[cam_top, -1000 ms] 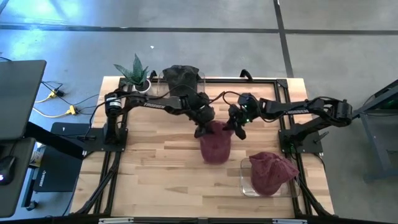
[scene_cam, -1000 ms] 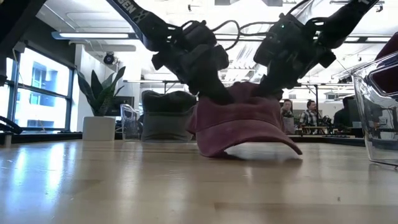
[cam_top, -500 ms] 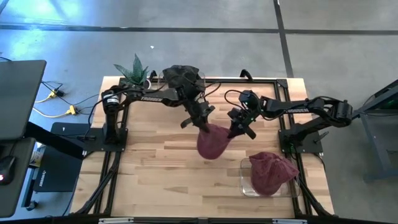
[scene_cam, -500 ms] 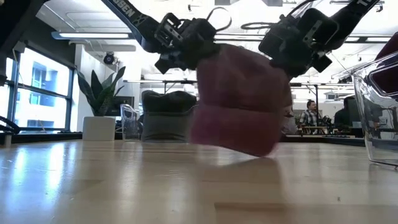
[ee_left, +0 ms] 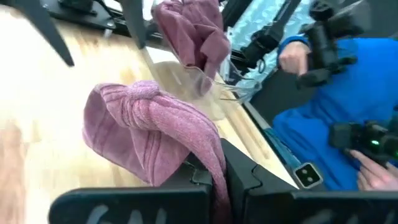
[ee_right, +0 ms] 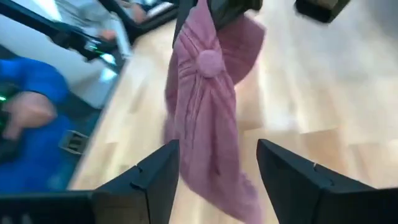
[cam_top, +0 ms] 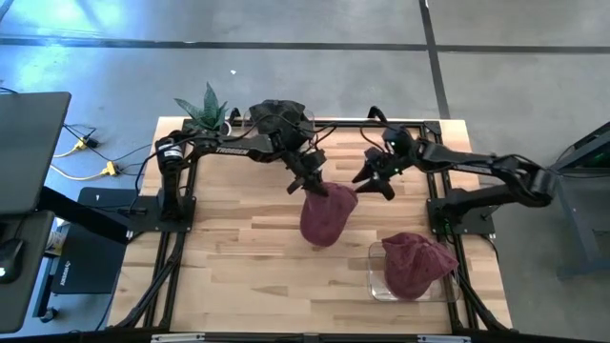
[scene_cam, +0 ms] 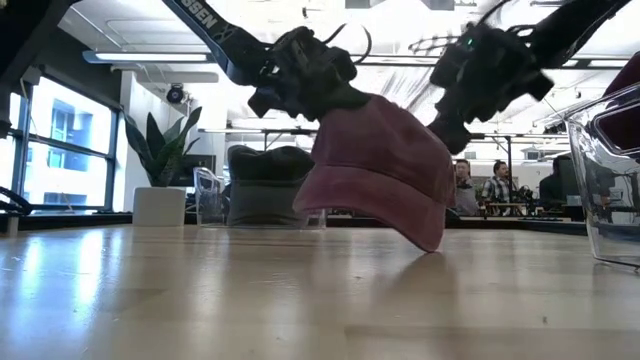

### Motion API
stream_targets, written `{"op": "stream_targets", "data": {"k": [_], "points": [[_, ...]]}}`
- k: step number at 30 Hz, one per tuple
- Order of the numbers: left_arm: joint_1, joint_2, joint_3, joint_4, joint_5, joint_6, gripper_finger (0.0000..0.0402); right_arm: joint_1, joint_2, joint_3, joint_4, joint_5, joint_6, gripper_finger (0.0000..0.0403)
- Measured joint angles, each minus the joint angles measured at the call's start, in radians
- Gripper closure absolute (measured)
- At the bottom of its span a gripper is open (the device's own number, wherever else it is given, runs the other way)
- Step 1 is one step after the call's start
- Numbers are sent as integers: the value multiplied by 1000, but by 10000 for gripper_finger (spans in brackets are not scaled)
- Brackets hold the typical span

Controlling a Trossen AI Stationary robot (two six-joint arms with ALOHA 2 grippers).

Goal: Pick & Place hat
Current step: Put the red cap into the bottom transparent bin

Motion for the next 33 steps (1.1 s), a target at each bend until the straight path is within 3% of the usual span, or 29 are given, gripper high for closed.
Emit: {"op": "stream_targets", "data": {"k": [4,10,18,23,26,30,33], "points": [[-1,0,0,2,-76,-3,399,84,-51,0,19,134,-65,193],[0,0,0,8,-107,-10,399,216,-4,0,47,383,-123,200],[-1,0,0,8,-112,-18,399,261,125,0,124,446,-123,284],[-1,1,0,6,-106,-3,399,260,149,0,117,376,-165,366],[3,1,0,7,-97,8,390,249,124,0,108,251,-164,394],[32,1,0,7,-15,7,333,230,101,0,146,-13,-79,379],[49,1,0,5,5,9,269,218,101,0,164,-28,-33,387]]}}
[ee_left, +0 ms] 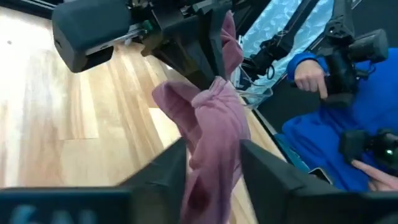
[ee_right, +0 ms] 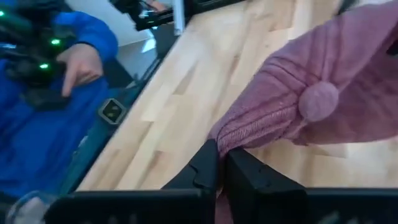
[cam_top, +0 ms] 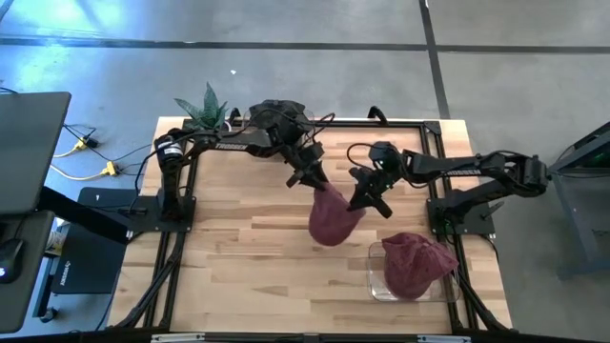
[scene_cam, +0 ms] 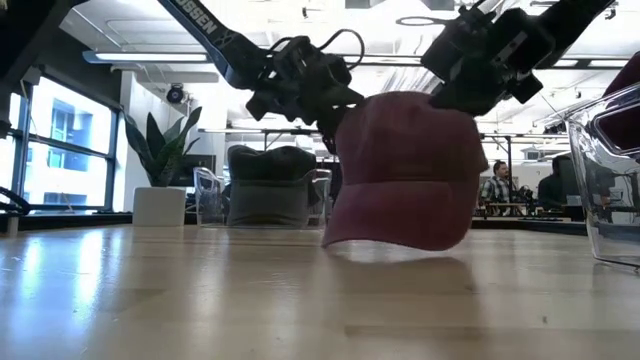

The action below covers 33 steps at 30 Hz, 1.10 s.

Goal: Pick & Place hat
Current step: Put the red cap into the bottom transparent bin

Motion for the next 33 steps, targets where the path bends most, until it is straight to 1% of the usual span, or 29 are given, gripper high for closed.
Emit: {"op": "stream_targets", "data": {"k": [3,6,8,11,13,16,21,25,26,27,28,30,33], "points": [[-1,0,0,0,-4,22,200,-6,0,0,-2,58,-35,397],[-24,0,0,1,-36,44,147,-10,0,0,7,122,-42,388],[-47,0,0,-8,-64,59,126,-15,0,0,9,145,-44,384],[-82,0,0,-41,-84,103,121,-26,0,0,9,148,-44,389],[-101,6,0,-59,-102,158,133,-33,0,0,9,149,-44,396],[-120,9,0,-81,-127,202,174,-40,0,0,9,151,-43,397],[-119,8,0,-115,-96,220,277,-39,-12,0,-8,142,-4,381],[-87,8,0,-140,-54,232,368,-38,-47,0,-80,113,12,381],[-78,8,0,-136,-35,232,384,-38,-53,0,-94,97,17,383],[-71,8,0,-127,-16,232,392,-38,-59,0,-104,81,31,384],[-63,8,0,-122,-1,232,392,-38,-62,0,-106,61,50,384],[-50,8,0,-123,9,232,381,-39,-64,0,-105,5,82,382],[-37,8,0,-122,9,232,373,-52,-64,0,-78,-90,136,358]]}}
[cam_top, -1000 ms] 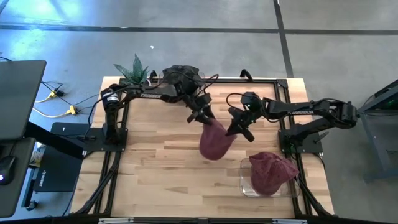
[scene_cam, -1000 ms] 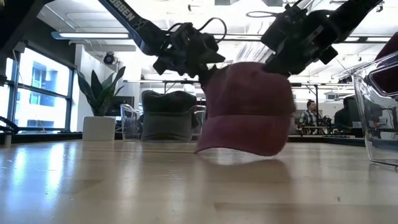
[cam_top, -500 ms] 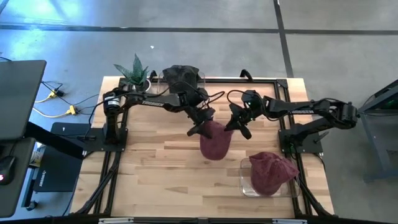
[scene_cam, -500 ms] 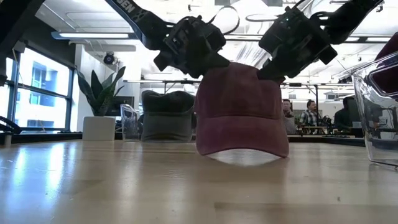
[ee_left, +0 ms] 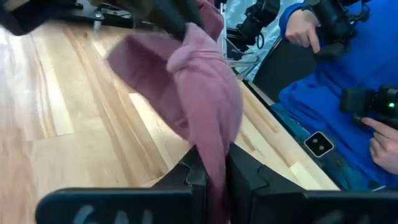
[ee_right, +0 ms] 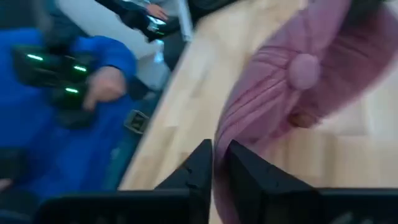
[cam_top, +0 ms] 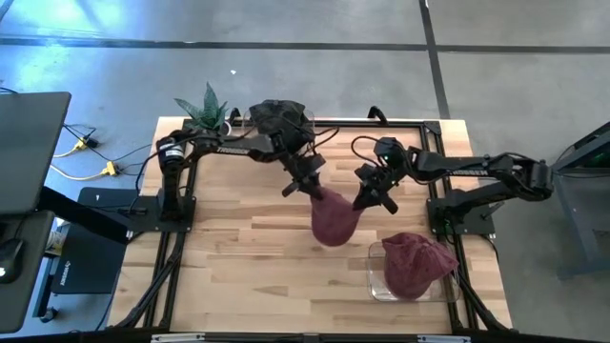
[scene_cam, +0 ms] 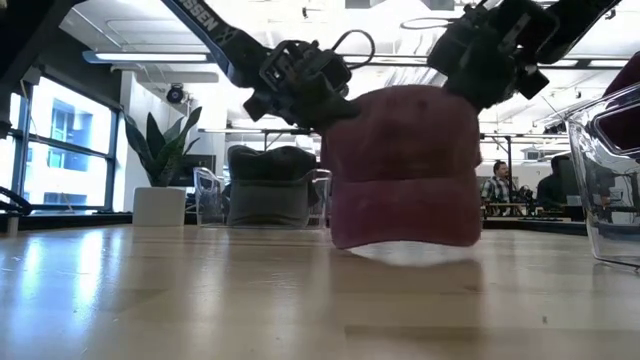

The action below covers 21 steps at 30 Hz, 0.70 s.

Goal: Pick & Place hat
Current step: Put the red cap into the bottom transparent bin

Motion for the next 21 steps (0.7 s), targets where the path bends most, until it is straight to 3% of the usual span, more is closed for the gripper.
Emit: {"op": "stream_targets", "data": {"k": [4,9,11,14,17,21], "points": [[1,0,0,4,13,0,381,-51,0,0,51,-41,27,294],[-1,0,0,13,13,1,395,-130,26,0,84,54,4,200],[0,0,0,26,11,2,397,-150,65,0,84,41,-38,171],[0,0,0,46,10,2,398,-163,158,0,135,-87,-102,149],[0,-1,0,51,10,3,398,-162,279,0,300,-162,-54,145],[0,-2,0,40,11,3,398,-138,449,0,615,-429,110,147]]}}
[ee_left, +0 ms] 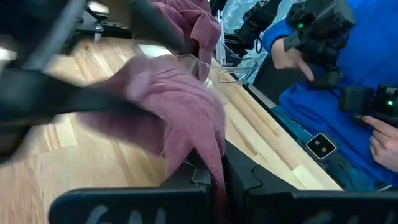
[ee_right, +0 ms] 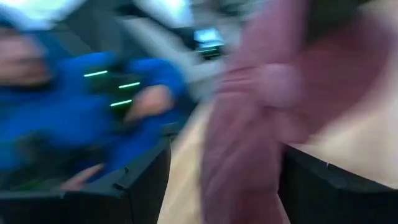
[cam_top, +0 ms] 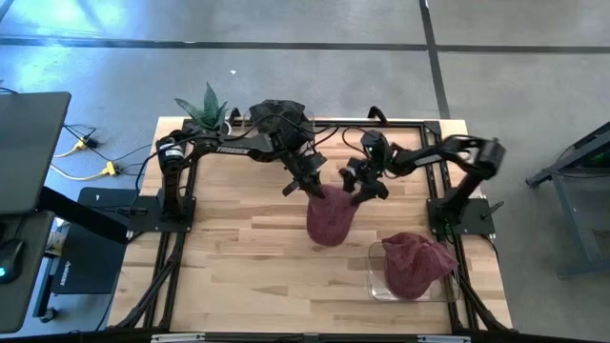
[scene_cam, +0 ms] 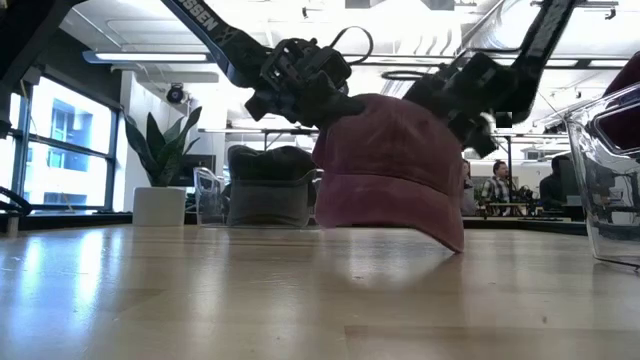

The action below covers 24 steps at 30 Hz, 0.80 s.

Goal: Pick & Place hat
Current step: Put the red cap into the bottom transparent bin

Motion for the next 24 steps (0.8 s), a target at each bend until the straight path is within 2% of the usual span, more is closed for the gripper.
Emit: {"op": "stream_targets", "data": {"k": [3,8,12,18,24], "points": [[0,0,0,-6,21,0,398,22,81,0,228,-182,172,150],[1,0,0,-28,157,5,398,30,88,-4,274,-192,333,150],[1,0,0,-95,246,64,398,31,34,-21,273,-199,366,151],[1,0,0,-190,223,137,399,53,-76,-30,257,-200,375,151],[0,0,0,-227,209,178,399,99,-158,-30,171,-189,378,151]]}}
